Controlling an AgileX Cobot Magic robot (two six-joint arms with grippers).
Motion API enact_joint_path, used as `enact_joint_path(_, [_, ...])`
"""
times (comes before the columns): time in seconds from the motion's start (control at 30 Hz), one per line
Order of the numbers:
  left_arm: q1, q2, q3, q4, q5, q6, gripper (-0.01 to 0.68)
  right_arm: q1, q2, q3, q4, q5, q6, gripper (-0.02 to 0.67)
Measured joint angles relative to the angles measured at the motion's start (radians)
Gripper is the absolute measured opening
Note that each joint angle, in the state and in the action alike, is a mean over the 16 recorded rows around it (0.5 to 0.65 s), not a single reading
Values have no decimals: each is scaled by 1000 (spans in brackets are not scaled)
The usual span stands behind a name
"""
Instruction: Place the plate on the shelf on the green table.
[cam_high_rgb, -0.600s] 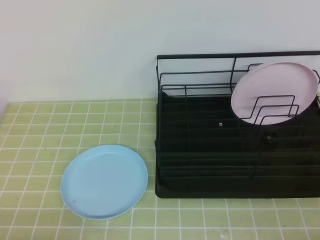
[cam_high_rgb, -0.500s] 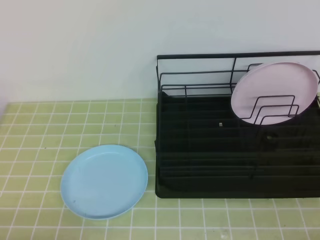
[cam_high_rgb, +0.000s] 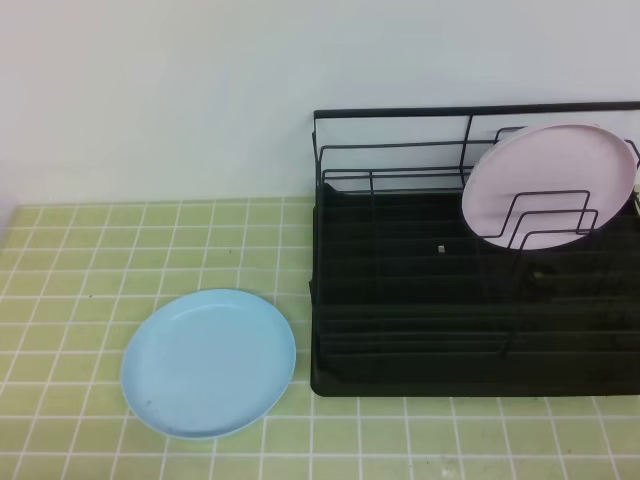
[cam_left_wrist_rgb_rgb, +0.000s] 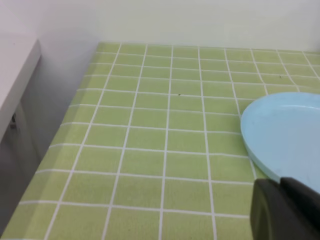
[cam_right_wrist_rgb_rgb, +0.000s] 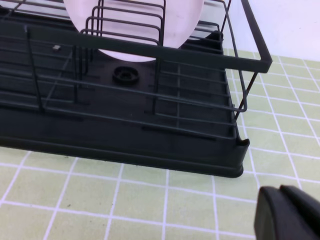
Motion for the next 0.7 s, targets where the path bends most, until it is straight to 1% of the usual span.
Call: enact_joint_path(0.7, [0,0,0,0,1,0,-2,0,0,0,0,0,0,-4])
